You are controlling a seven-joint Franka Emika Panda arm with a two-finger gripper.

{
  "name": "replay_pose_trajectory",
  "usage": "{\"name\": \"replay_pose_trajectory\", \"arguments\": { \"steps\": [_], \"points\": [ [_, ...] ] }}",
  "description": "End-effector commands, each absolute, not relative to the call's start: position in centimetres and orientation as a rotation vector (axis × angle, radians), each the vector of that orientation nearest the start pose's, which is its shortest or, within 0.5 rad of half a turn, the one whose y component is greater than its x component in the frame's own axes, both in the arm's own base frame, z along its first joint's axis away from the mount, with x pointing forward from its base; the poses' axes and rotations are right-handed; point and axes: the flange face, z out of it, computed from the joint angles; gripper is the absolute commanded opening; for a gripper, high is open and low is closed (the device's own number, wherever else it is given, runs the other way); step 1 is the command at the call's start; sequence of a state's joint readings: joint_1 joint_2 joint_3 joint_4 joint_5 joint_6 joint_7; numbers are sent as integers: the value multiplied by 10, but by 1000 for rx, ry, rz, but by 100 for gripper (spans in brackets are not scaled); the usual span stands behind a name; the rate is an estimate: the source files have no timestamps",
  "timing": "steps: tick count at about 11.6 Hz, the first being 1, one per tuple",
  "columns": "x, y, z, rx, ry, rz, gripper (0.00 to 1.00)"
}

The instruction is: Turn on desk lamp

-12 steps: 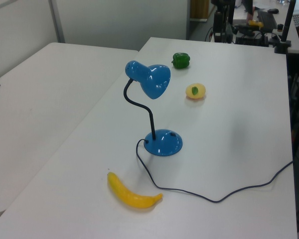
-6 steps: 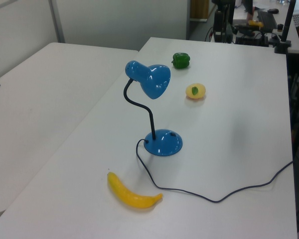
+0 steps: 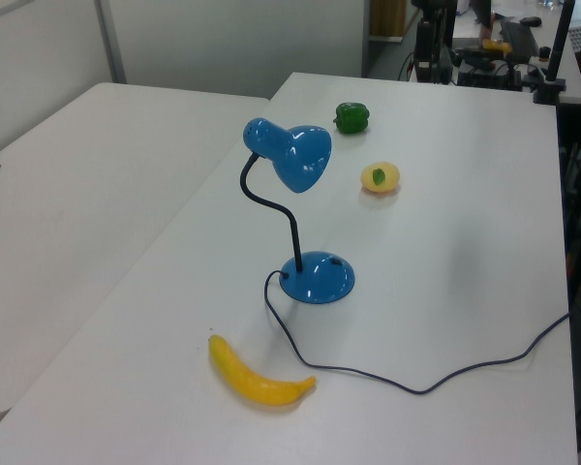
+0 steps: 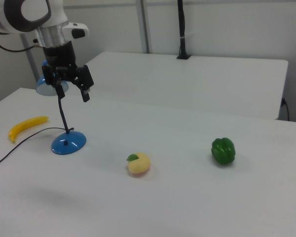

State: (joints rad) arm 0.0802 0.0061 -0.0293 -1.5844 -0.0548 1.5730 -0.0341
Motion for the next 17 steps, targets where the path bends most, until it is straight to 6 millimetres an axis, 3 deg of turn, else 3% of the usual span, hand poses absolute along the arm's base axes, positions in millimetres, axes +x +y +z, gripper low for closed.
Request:
{"name": "replay_pose_trajectory", "arguments": {
  "steps": [1, 3, 5, 13, 17],
  "points": [
    [545, 21, 618, -3176, -114, 58, 92],
    [545, 20, 618, -3172, -121, 58, 42],
    [545, 21, 618, -3171, -119, 56, 0],
    [545, 24, 615, -3168, -136, 58, 0],
    [545, 61, 567, -3163, -288, 81, 0]
  ]
}}
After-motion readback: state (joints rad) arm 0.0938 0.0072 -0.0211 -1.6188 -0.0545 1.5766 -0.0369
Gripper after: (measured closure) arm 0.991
